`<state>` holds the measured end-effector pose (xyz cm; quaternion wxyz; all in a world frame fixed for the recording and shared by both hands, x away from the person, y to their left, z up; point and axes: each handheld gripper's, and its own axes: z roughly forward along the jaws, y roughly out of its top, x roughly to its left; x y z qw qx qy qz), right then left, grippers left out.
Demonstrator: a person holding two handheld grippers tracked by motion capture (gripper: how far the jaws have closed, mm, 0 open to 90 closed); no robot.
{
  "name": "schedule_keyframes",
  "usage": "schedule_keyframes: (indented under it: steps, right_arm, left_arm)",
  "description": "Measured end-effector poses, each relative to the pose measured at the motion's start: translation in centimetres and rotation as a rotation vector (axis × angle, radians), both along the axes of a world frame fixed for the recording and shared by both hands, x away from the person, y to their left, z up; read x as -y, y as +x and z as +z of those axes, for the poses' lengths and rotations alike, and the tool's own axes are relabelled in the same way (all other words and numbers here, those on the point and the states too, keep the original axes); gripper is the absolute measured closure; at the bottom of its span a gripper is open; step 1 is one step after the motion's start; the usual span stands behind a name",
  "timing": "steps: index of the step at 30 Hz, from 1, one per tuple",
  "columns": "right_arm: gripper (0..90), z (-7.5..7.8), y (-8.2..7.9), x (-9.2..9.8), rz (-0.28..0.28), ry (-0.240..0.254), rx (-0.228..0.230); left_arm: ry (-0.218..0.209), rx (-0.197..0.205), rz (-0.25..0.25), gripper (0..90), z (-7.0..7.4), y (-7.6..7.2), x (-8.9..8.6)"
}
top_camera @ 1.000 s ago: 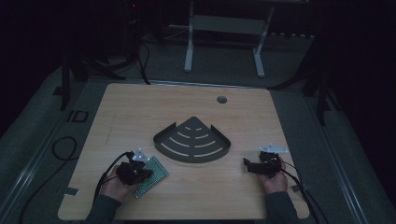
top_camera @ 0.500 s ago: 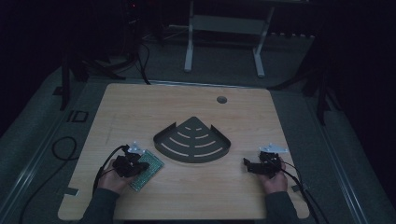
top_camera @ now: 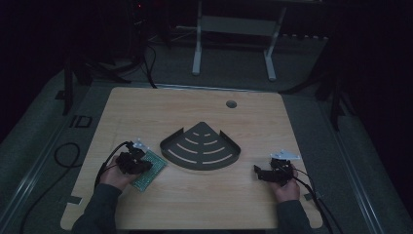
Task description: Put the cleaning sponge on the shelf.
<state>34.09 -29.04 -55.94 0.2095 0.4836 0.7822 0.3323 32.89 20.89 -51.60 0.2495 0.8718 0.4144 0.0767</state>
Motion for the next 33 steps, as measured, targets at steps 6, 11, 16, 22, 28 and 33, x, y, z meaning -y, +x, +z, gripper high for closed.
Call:
schedule_keyframes:
  steps: [6, 11, 16, 22, 28, 33]
  right_arm:
    - [14.0, 0.0, 0.0, 0.0, 0.000, 0.000, 0.000]
    - [14.0, 0.0, 0.0, 0.0, 0.000, 0.000, 0.000]
    - [14.0, 0.0, 0.0, 0.0, 0.000, 0.000, 0.000]
    - [14.0, 0.0, 0.0, 0.0, 0.000, 0.000, 0.000]
    - [13.9, 0.0, 0.0, 0.0, 0.000, 0.000, 0.000]
    - [14.0, 0.0, 0.0, 0.0, 0.000, 0.000, 0.000]
  left_arm:
    - [-0.004, -0.018, 0.028, 79.1, 0.5, 0.3, -1.0]
    - [0.005, -0.040, 0.044, 77.5, 1.0, 0.8, -1.8]
    - [0.006, -0.065, 0.063, 77.1, 1.5, 1.2, -2.3]
    - [0.027, -0.104, 0.084, 76.6, 2.0, 1.9, -2.8]
    - [0.025, -0.146, 0.105, 76.2, 2.2, 2.5, -3.2]
    - [0.019, -0.183, 0.118, 76.5, 1.9, 2.9, -3.6]
